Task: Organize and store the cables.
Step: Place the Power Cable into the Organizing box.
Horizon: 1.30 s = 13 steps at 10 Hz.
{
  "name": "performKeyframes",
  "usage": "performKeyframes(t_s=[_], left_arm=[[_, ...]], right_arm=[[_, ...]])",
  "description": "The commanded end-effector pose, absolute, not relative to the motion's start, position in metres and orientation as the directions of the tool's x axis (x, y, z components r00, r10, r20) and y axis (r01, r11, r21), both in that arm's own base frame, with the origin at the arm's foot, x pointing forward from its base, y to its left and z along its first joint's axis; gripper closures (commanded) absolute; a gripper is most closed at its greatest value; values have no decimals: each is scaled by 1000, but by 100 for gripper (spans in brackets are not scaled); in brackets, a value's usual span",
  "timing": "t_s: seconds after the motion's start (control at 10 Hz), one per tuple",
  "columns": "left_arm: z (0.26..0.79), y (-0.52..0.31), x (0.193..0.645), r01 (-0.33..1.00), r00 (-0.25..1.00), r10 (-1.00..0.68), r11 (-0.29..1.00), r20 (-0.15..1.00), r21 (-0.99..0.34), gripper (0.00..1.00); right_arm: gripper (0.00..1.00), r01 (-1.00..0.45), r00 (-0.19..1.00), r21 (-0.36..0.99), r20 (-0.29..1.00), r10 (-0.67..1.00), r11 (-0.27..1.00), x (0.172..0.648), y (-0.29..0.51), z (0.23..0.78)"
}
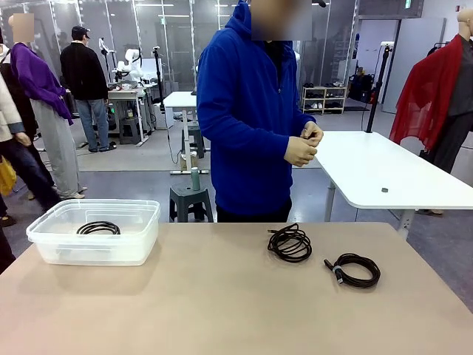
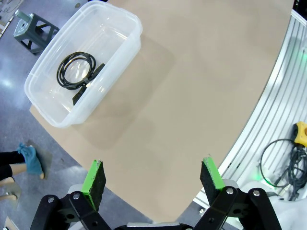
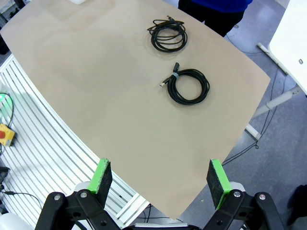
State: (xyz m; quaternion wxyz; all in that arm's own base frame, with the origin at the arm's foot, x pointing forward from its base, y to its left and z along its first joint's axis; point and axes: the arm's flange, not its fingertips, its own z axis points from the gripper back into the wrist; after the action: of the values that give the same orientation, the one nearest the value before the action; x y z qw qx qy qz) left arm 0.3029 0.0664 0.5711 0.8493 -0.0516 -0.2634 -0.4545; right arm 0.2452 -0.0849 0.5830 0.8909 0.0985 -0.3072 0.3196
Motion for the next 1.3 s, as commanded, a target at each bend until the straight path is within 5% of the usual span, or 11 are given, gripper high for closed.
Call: performKeyframes(t_s=[0.0,1.2], left_arm=[[572,68,302,793,456,-743,589,490,156,0],[572,68,302,793,456,-743,589,490,156,0]], right_arm=[[0,-626,608,-21,613,504,780,245,-86,582],[0,-626,608,-21,613,504,780,245,-86,582]])
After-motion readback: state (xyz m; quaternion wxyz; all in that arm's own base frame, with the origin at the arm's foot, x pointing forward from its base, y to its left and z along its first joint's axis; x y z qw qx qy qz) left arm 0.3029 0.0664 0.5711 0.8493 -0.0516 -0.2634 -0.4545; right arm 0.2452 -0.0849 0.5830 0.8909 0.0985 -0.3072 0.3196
